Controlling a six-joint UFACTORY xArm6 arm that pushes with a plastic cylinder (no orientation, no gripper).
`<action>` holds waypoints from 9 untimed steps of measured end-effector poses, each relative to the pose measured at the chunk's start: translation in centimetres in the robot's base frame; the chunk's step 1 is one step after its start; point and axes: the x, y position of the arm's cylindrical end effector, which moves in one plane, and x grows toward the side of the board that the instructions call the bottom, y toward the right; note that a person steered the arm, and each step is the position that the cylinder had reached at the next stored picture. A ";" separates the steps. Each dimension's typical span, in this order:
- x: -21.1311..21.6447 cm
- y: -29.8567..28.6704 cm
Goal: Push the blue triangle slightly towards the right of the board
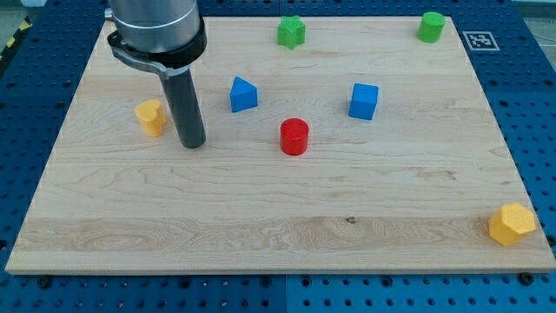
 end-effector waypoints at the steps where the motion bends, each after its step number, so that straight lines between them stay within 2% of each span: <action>1: -1.0 0.5; 4: -7.3 0.7; 8: -8.0 0.7; 9: -8.0 2.8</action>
